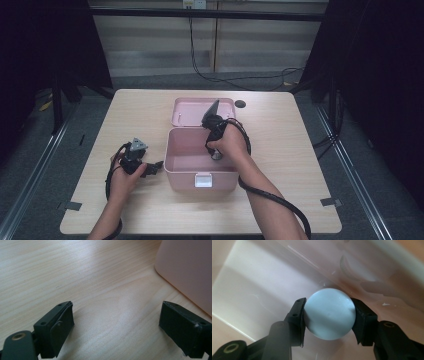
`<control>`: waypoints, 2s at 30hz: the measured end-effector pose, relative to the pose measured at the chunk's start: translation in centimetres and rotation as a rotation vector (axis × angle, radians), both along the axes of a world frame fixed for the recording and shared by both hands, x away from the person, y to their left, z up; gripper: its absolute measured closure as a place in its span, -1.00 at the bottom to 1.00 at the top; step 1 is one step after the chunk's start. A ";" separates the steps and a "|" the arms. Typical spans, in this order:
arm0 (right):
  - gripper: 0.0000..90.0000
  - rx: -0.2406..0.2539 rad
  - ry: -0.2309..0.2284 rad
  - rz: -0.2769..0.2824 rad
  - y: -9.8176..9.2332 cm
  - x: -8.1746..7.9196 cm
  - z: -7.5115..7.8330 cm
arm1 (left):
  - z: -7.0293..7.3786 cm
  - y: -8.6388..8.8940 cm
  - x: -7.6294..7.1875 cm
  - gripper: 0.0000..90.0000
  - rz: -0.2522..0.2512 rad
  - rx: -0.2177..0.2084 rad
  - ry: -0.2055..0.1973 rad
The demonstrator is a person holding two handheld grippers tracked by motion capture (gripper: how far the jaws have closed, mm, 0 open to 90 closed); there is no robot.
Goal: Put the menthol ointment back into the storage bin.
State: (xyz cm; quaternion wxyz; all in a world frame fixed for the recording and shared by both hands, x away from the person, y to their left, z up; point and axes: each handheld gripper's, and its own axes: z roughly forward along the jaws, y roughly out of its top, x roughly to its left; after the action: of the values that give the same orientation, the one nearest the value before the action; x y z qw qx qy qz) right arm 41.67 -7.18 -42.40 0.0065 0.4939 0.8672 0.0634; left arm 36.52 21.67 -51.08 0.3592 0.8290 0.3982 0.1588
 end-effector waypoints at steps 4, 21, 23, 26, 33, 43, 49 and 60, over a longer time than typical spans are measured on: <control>0.12 0.011 0.001 -0.019 0.2 0.1 0.1 | 0.0 0.0 0.0 -0.74 0.000 0.001 0.000; 0.12 0.026 0.008 -0.036 0.5 0.0 -1.3 | 0.0 0.0 0.0 -0.74 -0.002 0.001 -0.001; 0.12 0.030 0.006 -0.036 0.5 -0.1 -1.4 | 0.0 0.0 0.0 -0.74 -0.002 0.002 0.000; 0.11 0.031 0.003 -0.032 0.5 -0.1 -1.5 | 0.0 0.0 0.0 -0.74 -0.002 0.001 -0.001; 0.10 0.027 0.001 -0.024 0.6 -0.2 -1.5 | 0.0 0.0 0.0 -0.74 -0.002 0.000 -0.001; 0.01 0.021 0.005 -0.021 0.7 -0.3 -0.9 | 0.0 0.0 0.0 -0.74 -0.002 0.000 0.000; 0.00 0.020 -0.007 -0.016 0.6 -0.4 -0.5 | 0.0 0.0 0.0 -0.74 -0.002 0.001 0.000; -0.02 0.044 -0.034 0.007 0.2 -1.0 1.4 | 0.0 0.0 0.0 -0.74 -0.002 0.000 0.000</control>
State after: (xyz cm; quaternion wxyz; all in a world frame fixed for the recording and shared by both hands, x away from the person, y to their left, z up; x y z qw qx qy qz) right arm 40.70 -6.93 -40.99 0.0101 0.4898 0.8671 0.0908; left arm 36.53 21.67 -51.08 0.3592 0.8295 0.3973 0.1586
